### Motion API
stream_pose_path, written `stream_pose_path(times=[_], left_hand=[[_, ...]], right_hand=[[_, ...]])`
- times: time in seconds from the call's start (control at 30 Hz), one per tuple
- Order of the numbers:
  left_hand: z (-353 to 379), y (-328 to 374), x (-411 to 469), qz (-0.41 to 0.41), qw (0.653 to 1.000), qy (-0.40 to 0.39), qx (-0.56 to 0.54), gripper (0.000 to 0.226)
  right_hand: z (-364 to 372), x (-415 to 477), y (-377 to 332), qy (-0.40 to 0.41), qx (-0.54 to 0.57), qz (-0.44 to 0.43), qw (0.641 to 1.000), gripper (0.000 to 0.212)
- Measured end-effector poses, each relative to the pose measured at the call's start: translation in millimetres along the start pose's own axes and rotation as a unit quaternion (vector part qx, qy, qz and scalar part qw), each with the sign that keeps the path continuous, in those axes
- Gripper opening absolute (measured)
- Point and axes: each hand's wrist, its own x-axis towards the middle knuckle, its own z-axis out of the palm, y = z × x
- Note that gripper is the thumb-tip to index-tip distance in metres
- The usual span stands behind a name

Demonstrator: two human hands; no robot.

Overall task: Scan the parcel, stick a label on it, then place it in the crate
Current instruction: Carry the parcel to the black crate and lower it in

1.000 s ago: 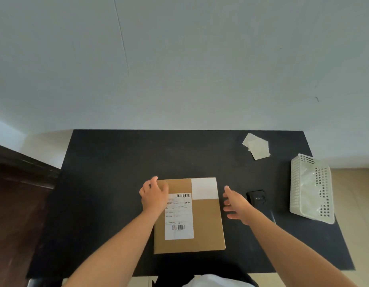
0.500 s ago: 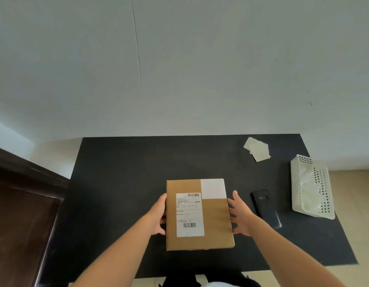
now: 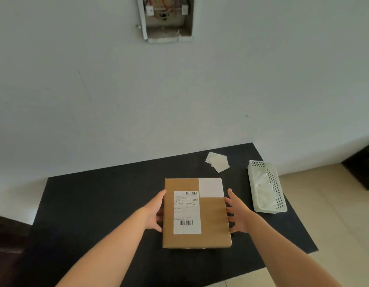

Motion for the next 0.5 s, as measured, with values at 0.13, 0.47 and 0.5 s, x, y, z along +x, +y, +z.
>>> stream_pose_path(times=[0.13,0.47,0.5], left_hand=[[78,36,-18,0.04,0.997,-0.02,0.067,0.076],[319,75,-45,0.104,0.969,-0.093,0.204,0.072],[347,73,-45,0.106,0.964,-0.102,0.22,0.073]], right_hand=[[-81,-38,-5,0.0,0.043,-0.056,0.998,0.088],[-305,-120,36,0.027,0.12,-0.154,0.98,0.088],[-330,-127,47,0.036,0.134,-0.156,0.978,0.087]])
